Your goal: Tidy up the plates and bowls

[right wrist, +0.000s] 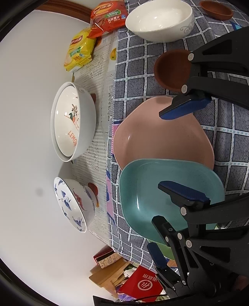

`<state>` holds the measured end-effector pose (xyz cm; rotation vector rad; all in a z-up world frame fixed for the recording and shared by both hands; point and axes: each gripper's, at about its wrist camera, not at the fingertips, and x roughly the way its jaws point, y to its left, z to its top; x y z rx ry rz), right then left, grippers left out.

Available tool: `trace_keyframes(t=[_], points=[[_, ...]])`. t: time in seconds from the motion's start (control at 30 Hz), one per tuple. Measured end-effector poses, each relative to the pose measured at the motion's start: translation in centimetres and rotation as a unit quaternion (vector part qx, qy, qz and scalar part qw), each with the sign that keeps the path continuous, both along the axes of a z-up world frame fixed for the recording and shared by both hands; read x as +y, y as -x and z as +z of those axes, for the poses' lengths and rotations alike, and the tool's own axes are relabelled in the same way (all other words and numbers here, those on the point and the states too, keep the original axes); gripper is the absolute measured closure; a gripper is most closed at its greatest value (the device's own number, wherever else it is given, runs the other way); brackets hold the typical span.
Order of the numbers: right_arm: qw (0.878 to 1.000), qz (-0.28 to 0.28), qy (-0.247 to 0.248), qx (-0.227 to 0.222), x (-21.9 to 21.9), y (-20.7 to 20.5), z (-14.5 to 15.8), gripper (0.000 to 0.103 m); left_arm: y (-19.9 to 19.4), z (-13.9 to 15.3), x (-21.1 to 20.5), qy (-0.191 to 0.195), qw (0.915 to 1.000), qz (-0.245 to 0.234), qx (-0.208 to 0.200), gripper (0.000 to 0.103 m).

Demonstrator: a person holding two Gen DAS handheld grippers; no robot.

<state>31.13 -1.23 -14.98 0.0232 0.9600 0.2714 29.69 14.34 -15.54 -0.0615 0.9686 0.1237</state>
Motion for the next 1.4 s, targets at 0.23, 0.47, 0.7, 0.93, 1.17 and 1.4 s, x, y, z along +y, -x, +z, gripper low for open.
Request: trace_keyframes(t=[0.23,0.47,0.7,0.93,1.17,1.4], points=[[1.000,0.006,0.000,0.007,0.5,-0.3,-0.8,0.047,-0.1,-0.7,0.4,0.001,0.9999,0.000,0.010,0.055],[1.000,0.016,-0.003,0.022,0.9,-0.9,-1.7,0.063,-0.1,-1.1,0.5,0.006,0.9998,0.000,0.017,0.068],[0.999,0.021,-0.024,0.031,1.1,-1.2,-2.4,0.086,0.1,-1.0,0.7,0.017,0.9997,0.000,0.016,0.081],[0.999,0.023,-0.019,0.023,1.2,-1.0,-2.1,0.092,0.8,-0.7,1.0,0.033,0.9994,0.009,0.008,0.090],[0.999,0.022,-0.039,0.007,0.7,0.1,0.4,0.093,2.5,2.4,1.2,0.034,0.9991,0.008,-0.022,0.090],[0.997,0.044,-0.054,-0.023,2.1,1.8,4.1,0.094,4.8,6.0,3.0,0.035,0.9976,0.030,-0.051,0.091]])
